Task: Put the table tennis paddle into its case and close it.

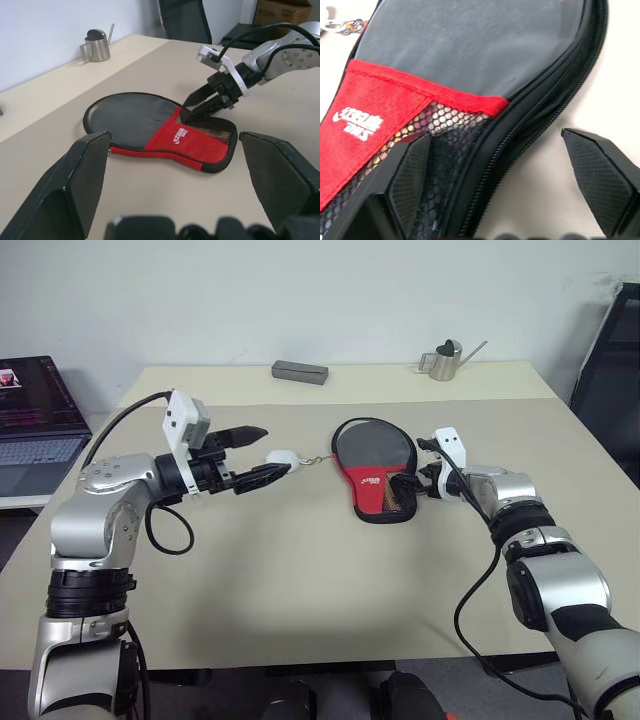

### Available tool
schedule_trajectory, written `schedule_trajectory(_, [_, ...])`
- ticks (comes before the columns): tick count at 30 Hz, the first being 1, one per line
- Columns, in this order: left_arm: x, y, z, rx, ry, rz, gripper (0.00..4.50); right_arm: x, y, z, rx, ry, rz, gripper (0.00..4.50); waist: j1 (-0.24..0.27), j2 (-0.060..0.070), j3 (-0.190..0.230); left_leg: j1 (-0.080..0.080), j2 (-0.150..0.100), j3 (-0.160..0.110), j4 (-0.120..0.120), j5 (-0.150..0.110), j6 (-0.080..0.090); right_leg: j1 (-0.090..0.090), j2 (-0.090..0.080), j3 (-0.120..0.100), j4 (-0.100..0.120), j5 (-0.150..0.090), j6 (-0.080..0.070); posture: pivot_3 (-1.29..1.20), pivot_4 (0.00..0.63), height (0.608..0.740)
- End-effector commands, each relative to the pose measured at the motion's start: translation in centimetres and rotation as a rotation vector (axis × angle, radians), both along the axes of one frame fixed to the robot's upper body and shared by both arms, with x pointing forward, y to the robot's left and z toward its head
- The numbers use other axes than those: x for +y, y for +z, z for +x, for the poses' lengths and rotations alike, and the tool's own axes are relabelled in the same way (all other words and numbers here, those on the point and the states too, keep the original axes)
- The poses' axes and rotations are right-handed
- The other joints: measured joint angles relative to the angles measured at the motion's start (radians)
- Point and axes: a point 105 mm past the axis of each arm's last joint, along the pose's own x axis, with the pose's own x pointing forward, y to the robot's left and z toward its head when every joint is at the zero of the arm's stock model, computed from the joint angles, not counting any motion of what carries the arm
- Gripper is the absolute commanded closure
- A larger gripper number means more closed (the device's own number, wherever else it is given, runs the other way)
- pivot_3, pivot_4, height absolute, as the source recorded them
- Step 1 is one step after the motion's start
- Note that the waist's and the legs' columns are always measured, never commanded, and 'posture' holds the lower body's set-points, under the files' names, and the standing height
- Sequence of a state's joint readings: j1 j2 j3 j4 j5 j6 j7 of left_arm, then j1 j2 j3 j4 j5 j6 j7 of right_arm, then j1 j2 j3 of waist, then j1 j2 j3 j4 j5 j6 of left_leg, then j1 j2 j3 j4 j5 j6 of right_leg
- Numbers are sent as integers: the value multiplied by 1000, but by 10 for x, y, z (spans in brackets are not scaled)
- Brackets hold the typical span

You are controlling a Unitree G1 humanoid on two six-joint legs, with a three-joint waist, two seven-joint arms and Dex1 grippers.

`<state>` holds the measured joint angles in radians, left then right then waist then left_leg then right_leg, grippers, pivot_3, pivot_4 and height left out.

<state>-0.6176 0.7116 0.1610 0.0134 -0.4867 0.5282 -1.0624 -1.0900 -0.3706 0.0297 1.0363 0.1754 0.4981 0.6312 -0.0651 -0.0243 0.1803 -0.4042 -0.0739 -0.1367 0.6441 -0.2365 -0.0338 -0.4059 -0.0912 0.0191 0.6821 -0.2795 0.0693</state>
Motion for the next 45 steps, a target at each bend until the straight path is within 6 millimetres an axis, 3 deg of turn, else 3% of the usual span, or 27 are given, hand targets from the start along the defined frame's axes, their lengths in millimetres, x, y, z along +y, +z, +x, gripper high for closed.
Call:
schedule_trajectory(1, [-1, 13, -2, -61, -11, 10, 0, 2, 16, 3, -34, 15, 11, 38, 0, 0, 0, 0, 0, 0, 0, 0, 0, 0, 0, 0, 0, 0, 0, 0, 150, 740])
schedule_trajectory(9, [-3, 13, -1, -64, -16, 14, 0, 25, 1, -5, 51, 81, 68, 38, -9, 0, 0, 1, 0, 0, 0, 0, 0, 0, 0, 0, 0, 0, 0, 0, 150, 740])
schedule_trajectory(15, [-3, 12, -1, -66, -13, 17, 0, 31, -1, -4, 58, 68, 80, 38, -26, 0, 0, 3, 0, 2, -1, 0, 0, 0, 1, 2, 1, 0, -1, 0, 150, 740])
schedule_trajectory(18, [-2, 11, -2, -68, -9, 18, 0, 33, -3, -3, 60, 62, 82, 667, -26, 0, 0, 3, 0, 2, -1, 0, 0, 0, 1, 2, 1, 1, -1, 0, 150, 740])
schedule_trajectory(27, [4, 6, -3, -59, 5, 26, 0, 35, -5, -2, 64, 38, 83, 3729, -26, 0, 0, 3, 0, 2, -1, 0, 0, 1, 2, 3, 1, 2, -2, 0, 150, 740])
schedule_trajectory(30, [12, -3, -7, -31, 26, 41, 0, 35, -7, -3, 79, 14, 92, 4467, -26, 0, 0, 4, 0, 3, -1, 0, 0, 1, 2, 4, 1, 2, -2, 0, 150, 740])
schedule_trajectory(37, [24, -27, -22, 43, 28, 104, 0, 44, -6, -9, 120, 21, 121, 4467, -24, 0, 0, 4, 2, 2, -1, -1, 1, 1, 2, 4, 1, 2, -2, 0, 150, 740])
schedule_trajectory(45, [26, -41, -41, 118, -28, 150, 0, 53, 10, -25, 143, 38, 151, 4467, -22, 1, 0, 4, 2, 2, -3, -2, 3, 0, 2, 4, 0, 2, -2, 0, 150, 740])
